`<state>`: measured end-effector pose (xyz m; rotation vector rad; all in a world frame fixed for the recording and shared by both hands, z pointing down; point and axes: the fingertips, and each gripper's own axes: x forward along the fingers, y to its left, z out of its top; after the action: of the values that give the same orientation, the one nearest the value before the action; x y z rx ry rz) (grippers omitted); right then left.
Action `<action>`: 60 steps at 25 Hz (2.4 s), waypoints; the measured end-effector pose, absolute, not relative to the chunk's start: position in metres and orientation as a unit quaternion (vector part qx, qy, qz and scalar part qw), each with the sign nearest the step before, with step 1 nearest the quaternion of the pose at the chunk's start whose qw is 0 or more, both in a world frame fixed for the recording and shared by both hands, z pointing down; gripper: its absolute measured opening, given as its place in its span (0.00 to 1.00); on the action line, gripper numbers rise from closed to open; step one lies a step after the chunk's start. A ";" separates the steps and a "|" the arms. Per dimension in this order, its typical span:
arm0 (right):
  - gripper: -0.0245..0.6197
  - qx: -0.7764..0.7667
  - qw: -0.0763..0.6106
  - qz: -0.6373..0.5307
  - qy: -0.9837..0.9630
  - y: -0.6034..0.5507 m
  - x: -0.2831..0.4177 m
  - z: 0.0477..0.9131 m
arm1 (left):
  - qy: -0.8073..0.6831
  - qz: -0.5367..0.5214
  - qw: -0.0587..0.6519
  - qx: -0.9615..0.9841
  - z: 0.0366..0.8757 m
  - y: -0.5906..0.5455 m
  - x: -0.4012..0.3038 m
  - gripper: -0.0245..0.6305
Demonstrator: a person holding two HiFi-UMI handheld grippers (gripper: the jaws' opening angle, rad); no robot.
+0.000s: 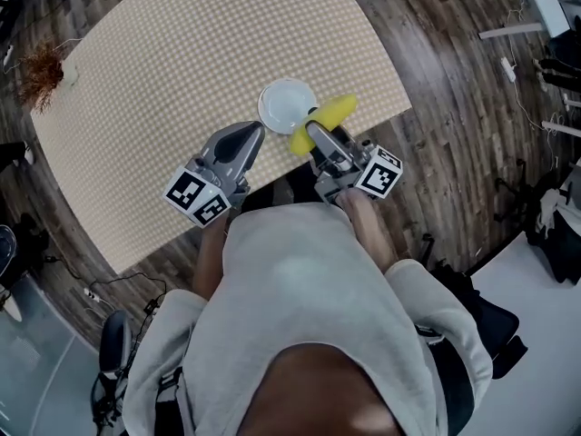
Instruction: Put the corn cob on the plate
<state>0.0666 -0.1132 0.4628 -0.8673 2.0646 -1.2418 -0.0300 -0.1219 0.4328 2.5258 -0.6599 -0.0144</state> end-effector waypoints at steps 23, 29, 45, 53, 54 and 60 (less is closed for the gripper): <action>0.44 -0.334 0.217 -0.511 0.762 -0.106 0.056 0.550 | -0.259 0.015 0.315 0.913 0.490 -0.100 -0.043 0.05; 0.44 -0.332 0.189 -0.505 0.774 -0.138 0.047 0.569 | -0.267 0.015 0.325 0.907 0.497 -0.103 -0.052 0.05; 0.44 -0.369 0.009 -0.405 0.837 -0.162 0.037 0.598 | -0.280 0.010 0.335 0.900 0.502 -0.102 -0.064 0.05; 0.44 -0.379 -0.012 -0.399 0.835 -0.168 0.035 0.606 | -0.281 0.006 0.340 0.898 0.503 -0.105 -0.066 0.05; 0.44 -0.384 -0.021 -0.395 0.834 -0.169 0.035 0.607 | -0.281 0.004 0.340 0.897 0.502 -0.107 -0.066 0.05; 0.44 -0.403 -0.106 -0.333 0.846 -0.172 0.036 0.612 | -0.283 -0.005 0.339 0.897 0.498 -0.109 -0.067 0.05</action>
<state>0.0364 -0.1718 0.6119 -1.3577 2.8541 -1.1218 -0.0674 -0.1094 0.4978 2.3363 -0.7360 -0.0128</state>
